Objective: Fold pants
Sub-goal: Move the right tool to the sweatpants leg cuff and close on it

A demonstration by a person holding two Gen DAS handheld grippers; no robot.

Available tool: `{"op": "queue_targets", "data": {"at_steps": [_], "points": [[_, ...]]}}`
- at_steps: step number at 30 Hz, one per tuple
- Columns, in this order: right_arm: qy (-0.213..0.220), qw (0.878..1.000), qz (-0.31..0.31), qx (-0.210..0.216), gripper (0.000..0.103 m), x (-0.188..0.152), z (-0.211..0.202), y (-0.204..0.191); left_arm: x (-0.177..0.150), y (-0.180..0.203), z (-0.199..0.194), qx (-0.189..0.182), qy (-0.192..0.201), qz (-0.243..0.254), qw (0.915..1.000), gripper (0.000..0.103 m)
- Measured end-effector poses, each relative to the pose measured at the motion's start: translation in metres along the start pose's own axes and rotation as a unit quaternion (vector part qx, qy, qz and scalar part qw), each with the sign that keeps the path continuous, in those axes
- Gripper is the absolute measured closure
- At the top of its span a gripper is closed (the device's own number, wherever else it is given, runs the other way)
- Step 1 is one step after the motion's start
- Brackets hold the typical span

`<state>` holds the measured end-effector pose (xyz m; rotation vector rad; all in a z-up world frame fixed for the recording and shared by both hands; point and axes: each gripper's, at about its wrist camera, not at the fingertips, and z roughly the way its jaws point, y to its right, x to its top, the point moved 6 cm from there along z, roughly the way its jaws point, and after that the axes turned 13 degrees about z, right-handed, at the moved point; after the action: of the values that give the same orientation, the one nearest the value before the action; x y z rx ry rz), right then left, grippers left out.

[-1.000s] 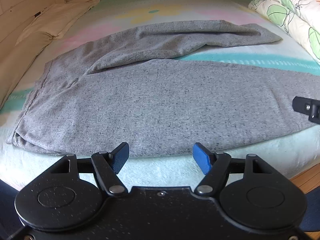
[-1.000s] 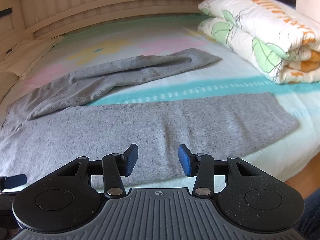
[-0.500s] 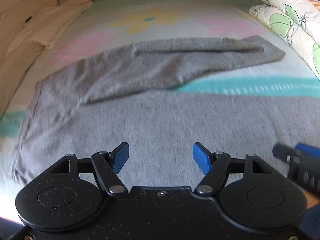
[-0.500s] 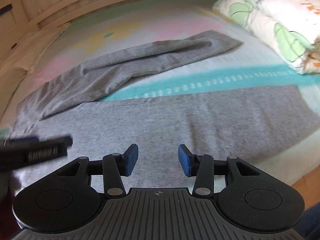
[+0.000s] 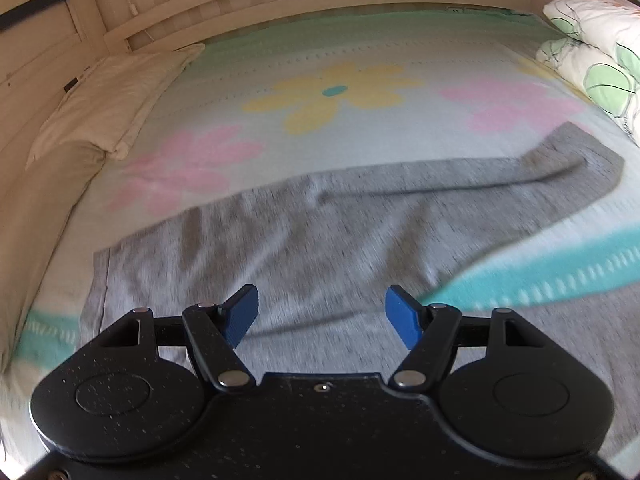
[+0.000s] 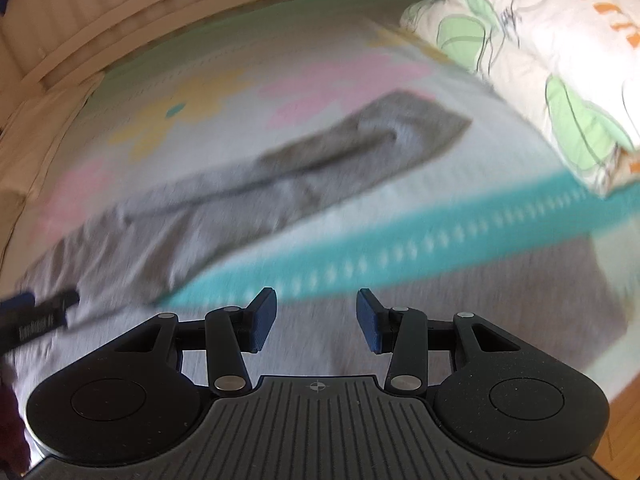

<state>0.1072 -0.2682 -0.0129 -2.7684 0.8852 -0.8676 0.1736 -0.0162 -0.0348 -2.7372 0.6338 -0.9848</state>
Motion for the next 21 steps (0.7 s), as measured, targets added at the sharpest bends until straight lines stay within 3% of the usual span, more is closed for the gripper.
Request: {"op": "queue_targets", "data": {"at_steps": [5,9,14,21], "points": [[0.039,0.999,0.023,-0.004,0.062,0.059,0.03,0.001,0.009,-0.005,0.026,-0.007,-0.012,0.0,0.9999,0.031],[0.033,0.998,0.061,-0.008,0.077,0.095,0.07,0.003,0.019,-0.006,0.036,-0.031,-0.02,-0.01,0.9993,0.031],[0.046,0.996,0.069,-0.026,0.077,0.126,0.121,-0.009,0.035,-0.014,0.038,-0.021,-0.009,-0.02,0.9995,0.031],[0.046,0.994,0.079,-0.056,0.077,0.154,0.189,-0.025,0.036,-0.023,0.048,-0.034,-0.034,-0.044,0.9978,0.031]]}}
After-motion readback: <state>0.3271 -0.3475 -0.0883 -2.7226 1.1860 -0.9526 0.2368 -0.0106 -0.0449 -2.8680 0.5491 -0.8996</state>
